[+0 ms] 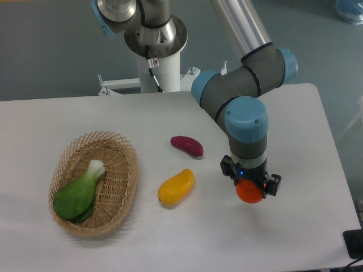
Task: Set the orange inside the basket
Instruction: 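Hold the orange in the gripper above the table beside the mango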
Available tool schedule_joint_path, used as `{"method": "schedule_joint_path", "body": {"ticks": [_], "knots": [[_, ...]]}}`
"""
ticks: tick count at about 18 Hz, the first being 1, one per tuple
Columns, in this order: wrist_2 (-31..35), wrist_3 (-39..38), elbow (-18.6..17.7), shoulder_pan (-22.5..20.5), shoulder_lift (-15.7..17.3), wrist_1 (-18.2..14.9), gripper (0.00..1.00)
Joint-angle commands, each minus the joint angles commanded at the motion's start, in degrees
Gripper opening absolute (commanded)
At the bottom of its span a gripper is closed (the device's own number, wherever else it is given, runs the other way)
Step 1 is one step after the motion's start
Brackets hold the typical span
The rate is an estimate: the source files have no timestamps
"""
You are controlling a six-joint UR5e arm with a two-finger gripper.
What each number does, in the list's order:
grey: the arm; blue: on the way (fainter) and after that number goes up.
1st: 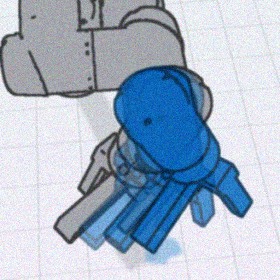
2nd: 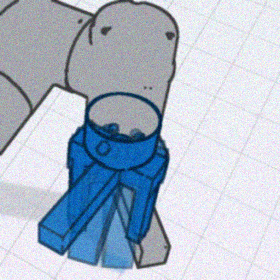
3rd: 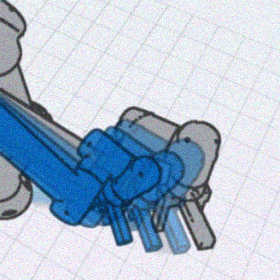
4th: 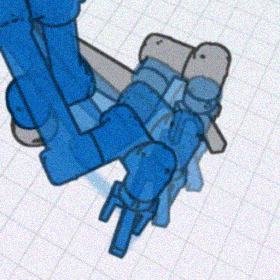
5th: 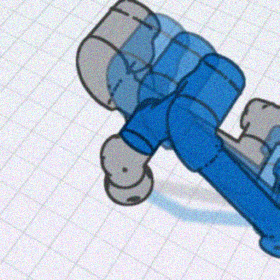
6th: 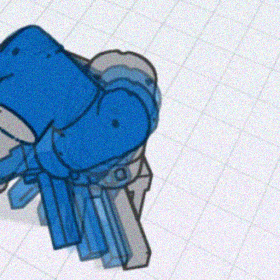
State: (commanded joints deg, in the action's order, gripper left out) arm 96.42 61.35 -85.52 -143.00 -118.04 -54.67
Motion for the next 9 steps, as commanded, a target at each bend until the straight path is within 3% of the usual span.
{"method": "schedule_joint_path", "body": {"ticks": [9], "knots": [[-0.88,-4.56,0.26,2.1,0.52,-0.53,0.76]]}}
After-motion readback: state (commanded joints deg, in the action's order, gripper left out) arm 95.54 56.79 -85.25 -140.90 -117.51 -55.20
